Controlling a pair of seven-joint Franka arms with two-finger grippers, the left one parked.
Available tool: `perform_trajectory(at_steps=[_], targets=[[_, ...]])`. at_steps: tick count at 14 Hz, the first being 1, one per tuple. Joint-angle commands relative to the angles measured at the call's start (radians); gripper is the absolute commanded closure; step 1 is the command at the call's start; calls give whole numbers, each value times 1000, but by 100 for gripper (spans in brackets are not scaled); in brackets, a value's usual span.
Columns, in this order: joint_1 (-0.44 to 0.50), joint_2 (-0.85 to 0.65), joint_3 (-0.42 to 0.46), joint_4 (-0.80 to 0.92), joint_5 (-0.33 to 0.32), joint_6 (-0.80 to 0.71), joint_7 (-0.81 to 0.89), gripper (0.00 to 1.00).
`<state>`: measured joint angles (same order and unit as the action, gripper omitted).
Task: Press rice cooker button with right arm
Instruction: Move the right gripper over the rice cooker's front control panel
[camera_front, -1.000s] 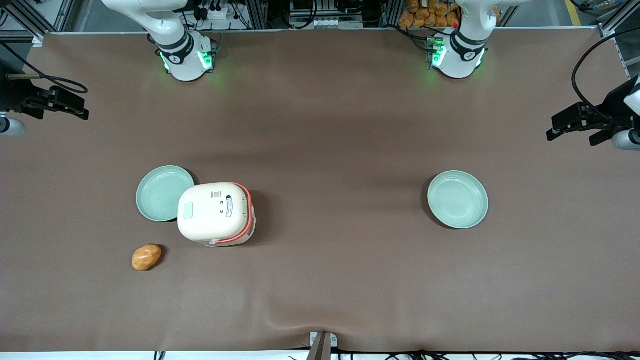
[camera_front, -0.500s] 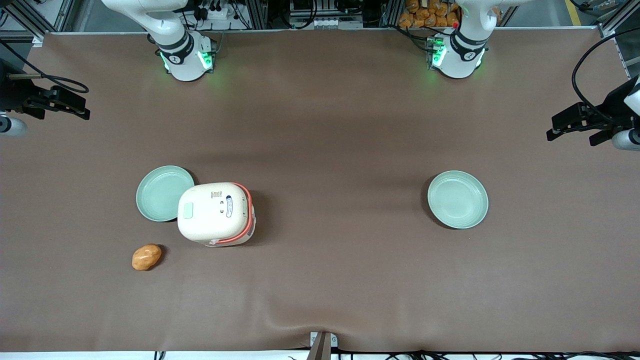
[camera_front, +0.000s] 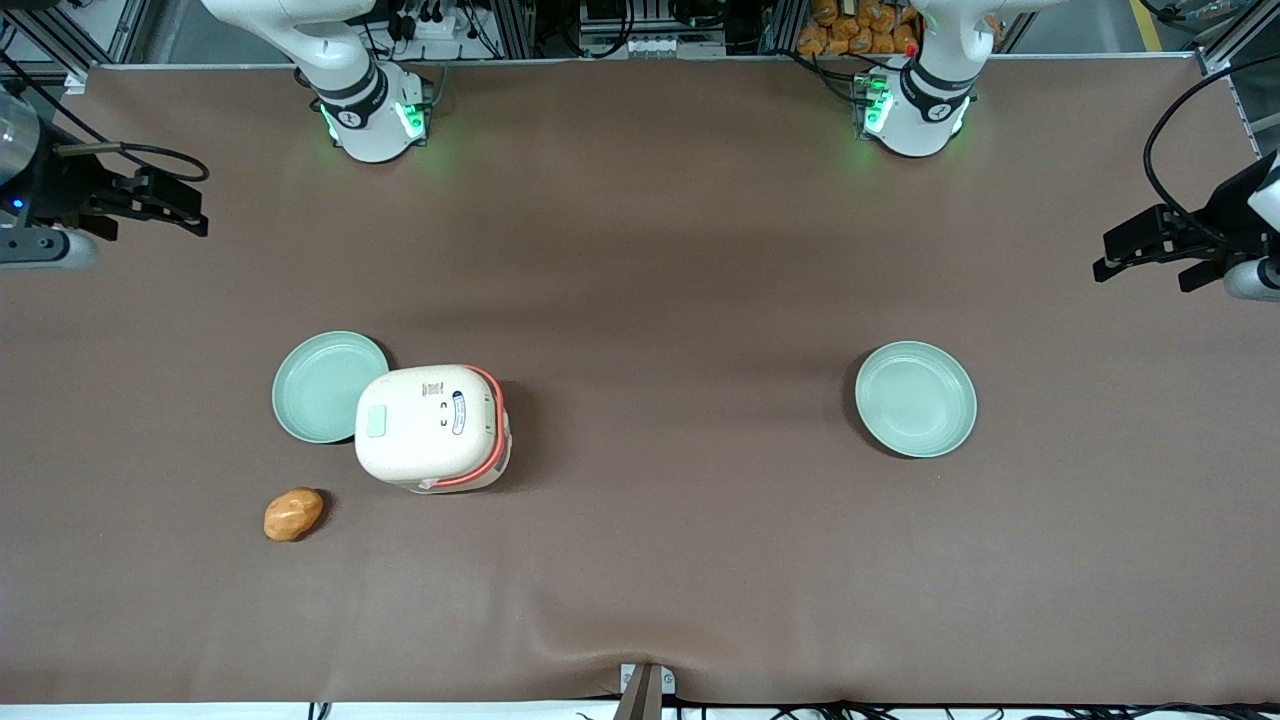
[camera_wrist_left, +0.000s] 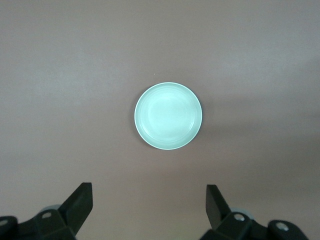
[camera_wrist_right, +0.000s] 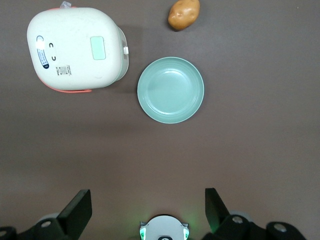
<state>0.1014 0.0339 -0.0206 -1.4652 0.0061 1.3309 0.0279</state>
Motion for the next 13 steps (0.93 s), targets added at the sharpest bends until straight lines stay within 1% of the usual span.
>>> perform_trajectory(at_steps=[1, 2, 4, 7, 8, 9, 10, 11, 12, 13], targets=[[59, 62, -5, 8, -24, 2, -8, 0], [72, 93, -5, 13, -47, 8, -5, 0], [77, 144, -4, 28, -41, 68, 6, 0], [116, 210, -4, 28, -40, 212, 7, 0], [122, 240, -4, 28, -35, 228, 9, 15], [133, 268, -4, 28, -35, 229, 20, 37], [150, 290, -4, 26, -40, 235, 50, 52], [161, 306, -4, 26, -38, 255, 84, 70], [162, 319, -4, 26, -35, 290, 98, 83], [162, 336, -4, 26, -32, 322, 102, 93]])
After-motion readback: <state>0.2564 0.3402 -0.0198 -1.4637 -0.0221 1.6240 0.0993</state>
